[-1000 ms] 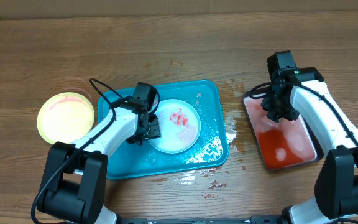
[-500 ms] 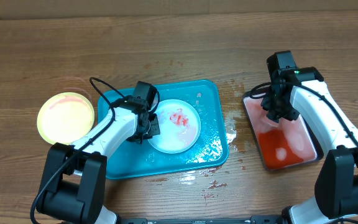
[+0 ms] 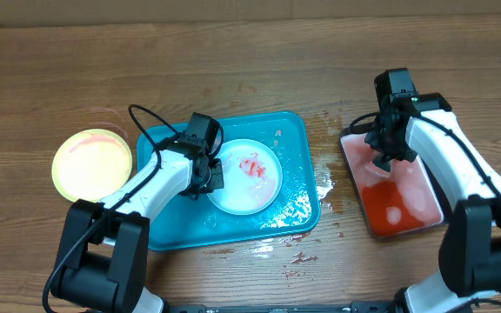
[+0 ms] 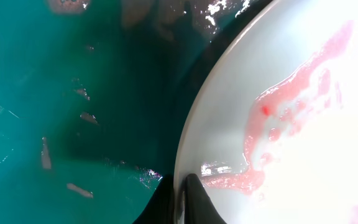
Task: Clean dirty plates on tray and stack at the side
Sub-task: 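Lift the green sponge out of the basin with the right gripper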
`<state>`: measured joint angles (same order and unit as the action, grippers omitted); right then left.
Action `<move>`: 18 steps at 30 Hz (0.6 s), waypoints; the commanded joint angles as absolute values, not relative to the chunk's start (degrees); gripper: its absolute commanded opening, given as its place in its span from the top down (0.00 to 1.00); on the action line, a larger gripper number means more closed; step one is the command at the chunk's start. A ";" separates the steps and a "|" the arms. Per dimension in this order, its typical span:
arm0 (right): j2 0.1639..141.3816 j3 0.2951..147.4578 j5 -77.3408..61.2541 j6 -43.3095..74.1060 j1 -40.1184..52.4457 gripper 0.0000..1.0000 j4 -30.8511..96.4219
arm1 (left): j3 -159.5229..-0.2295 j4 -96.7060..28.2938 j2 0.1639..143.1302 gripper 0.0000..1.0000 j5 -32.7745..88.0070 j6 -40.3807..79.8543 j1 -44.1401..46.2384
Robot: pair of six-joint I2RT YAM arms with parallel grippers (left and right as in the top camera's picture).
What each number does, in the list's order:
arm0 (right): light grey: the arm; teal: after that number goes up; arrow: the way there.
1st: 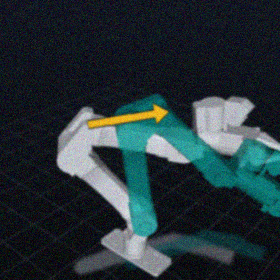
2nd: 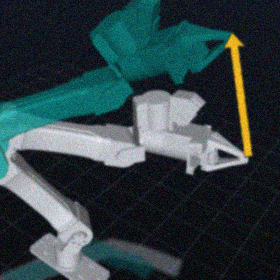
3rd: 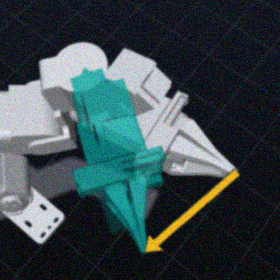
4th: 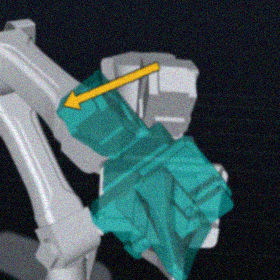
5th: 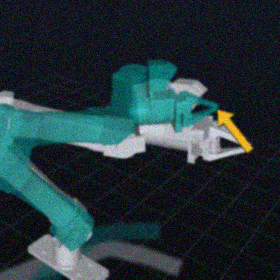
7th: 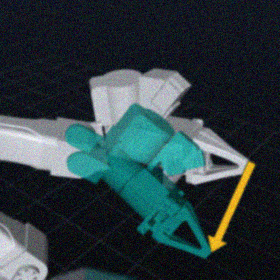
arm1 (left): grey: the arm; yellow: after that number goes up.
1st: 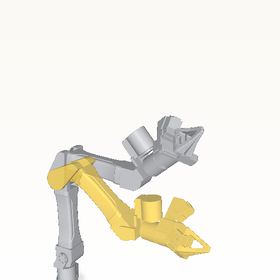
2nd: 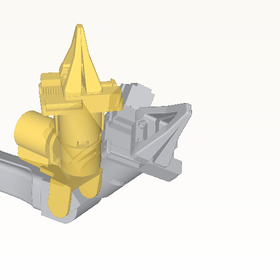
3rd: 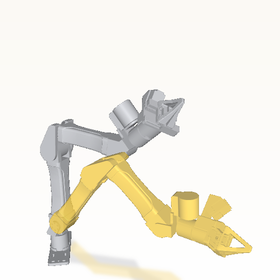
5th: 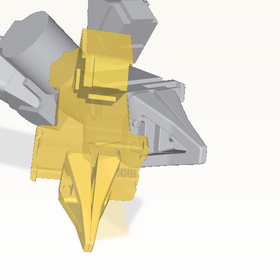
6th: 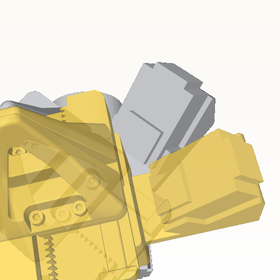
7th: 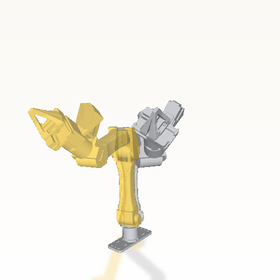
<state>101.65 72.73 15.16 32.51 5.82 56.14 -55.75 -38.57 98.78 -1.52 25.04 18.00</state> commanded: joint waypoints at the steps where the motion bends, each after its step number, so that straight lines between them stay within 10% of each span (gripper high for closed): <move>1: 104.60 72.69 14.41 36.80 4.36 0.77 55.94 | -54.89 -38.74 100.01 0.96 -3.42 22.63 18.02; 12: 109.36 72.69 10.37 37.54 3.14 0.61 52.34 | -54.89 -38.79 100.03 0.96 -3.42 22.61 18.02; 18: 113.14 72.69 10.17 37.56 3.14 0.69 51.62 | -54.89 -39.22 100.03 0.96 -3.42 22.20 18.02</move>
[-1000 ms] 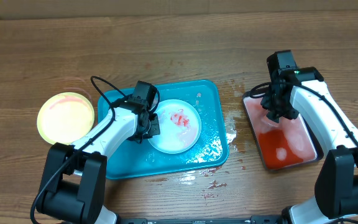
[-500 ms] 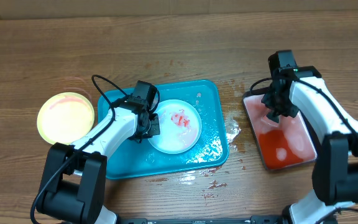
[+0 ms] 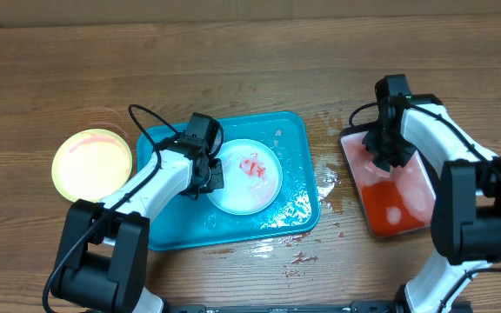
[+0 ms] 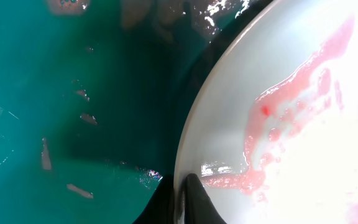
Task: Clean dirty plates on tray and stack at the side
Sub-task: 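Lift the green sponge out of the basin with the right gripper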
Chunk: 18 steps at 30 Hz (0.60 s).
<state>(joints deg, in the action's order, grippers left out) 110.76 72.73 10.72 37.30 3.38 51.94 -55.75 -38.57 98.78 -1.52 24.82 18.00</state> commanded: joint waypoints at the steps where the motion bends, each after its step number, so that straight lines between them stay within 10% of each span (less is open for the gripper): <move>1: 113.62 72.69 10.17 37.56 3.14 0.72 51.57 | -54.89 -39.20 100.03 0.96 -3.42 22.20 18.02; 4: 114.26 72.69 10.20 37.54 3.14 0.96 51.68 | -54.89 -39.18 100.01 0.96 -3.40 22.22 18.02; 18: 101.19 73.03 14.13 29.80 3.49 0.96 51.48 | -54.89 -39.38 100.01 0.96 -3.36 22.24 18.02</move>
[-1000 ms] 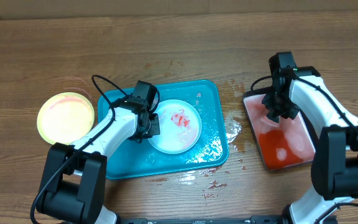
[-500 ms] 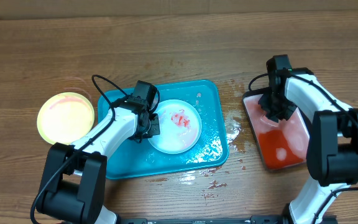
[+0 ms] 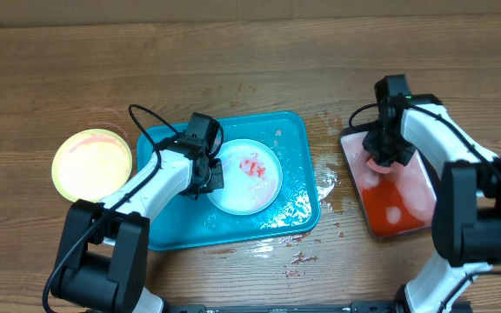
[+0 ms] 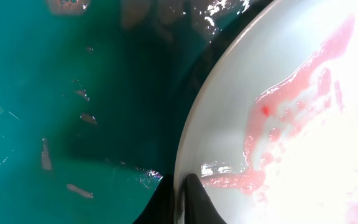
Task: Clean dirty plates on tray and stack at the side
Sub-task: 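Lift the green sponge out of the basin with the right gripper, then bring the sponge over the white plate with the right gripper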
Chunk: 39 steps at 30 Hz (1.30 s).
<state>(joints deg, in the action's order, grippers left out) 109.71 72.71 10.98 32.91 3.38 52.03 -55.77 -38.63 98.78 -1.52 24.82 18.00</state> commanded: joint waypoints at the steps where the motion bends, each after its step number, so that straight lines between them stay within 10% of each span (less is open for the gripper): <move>1: 99.35 73.03 15.35 29.71 3.70 0.96 51.44 | -54.89 -39.38 100.01 0.96 -3.36 22.24 18.02; 15: 83.94 73.01 52.75 27.99 12.23 0.96 54.65 | -54.89 -39.35 100.01 0.96 -3.36 22.22 18.02; 25: 84.01 72.95 55.35 28.58 15.09 0.96 56.90 | -54.89 -39.33 100.01 0.96 -3.38 22.17 18.02; 39: 86.80 72.79 -7.46 22.13 9.15 0.96 55.00 | -54.89 -36.97 100.01 0.96 4.93 14.00 18.02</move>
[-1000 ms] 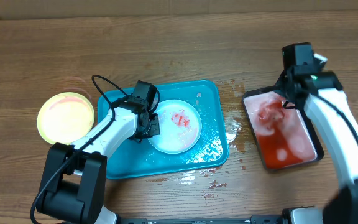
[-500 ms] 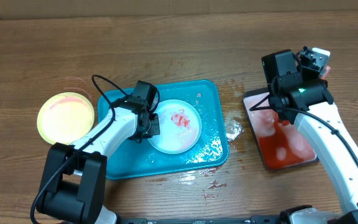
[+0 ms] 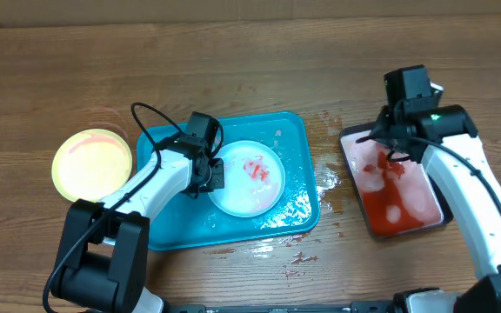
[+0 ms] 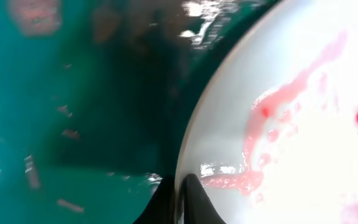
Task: Clean dirty plates on tray and stack at the side
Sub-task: 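Bring the sponge over the white plate with the right gripper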
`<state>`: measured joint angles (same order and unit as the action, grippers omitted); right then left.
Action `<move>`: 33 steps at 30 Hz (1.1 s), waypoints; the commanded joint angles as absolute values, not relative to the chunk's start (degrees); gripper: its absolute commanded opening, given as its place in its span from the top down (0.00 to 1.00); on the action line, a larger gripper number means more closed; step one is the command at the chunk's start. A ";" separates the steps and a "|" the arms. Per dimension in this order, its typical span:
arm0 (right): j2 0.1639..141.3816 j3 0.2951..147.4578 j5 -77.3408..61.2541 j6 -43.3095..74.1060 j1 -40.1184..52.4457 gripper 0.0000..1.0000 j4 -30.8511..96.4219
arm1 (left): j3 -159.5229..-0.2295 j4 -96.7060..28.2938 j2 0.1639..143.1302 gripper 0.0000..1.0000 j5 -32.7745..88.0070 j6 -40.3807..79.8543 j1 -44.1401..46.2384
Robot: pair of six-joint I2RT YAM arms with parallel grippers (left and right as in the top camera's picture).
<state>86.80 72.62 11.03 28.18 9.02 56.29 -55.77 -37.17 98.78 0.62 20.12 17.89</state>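
Note:
A white plate smeared with red sauce lies on the blue tray. My left gripper is shut on its left rim. In the left wrist view, the two dark fingertips pinch the plate edge over the teal tray. A clean yellow plate sits on the table at the left. My right gripper hangs over a dark basin of reddish water. It appears shut on a pinkish sponge.
Water and red flecks are spilled on the wood between the tray and the basin, and in front of the tray. A black cable loops off the left arm. Crumbs dot the tray floor.
My right gripper has risen and shifted right, from the basin's far left part to above its far edge. The left wrist view has shifted slightly, still pinching the plate rim.
My left gripper stayed shut on the white plate's rim on the tray throughout. My right gripper stood low in the basin's upper left, a pinkish lump showing at its tip in the last earlier moment, and now it is raised above the basin.

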 commanded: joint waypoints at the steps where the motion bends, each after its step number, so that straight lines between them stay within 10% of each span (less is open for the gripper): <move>1: 86.80 72.79 -12.60 18.48 9.23 0.96 54.26 | -54.89 -36.45 100.01 0.96 6.59 12.58 18.02; 15: 89.36 72.53 -42.39 3.42 14.55 0.96 51.07 | -54.89 -33.15 100.03 0.96 13.39 8.36 18.02; 33: 118.26 70.35 -46.00 23.92 31.66 0.96 32.58 | -54.89 -32.71 100.01 0.96 11.62 12.05 17.91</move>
<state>116.14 70.74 -45.25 18.44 30.28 33.34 -55.42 -32.75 99.44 11.99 10.98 17.89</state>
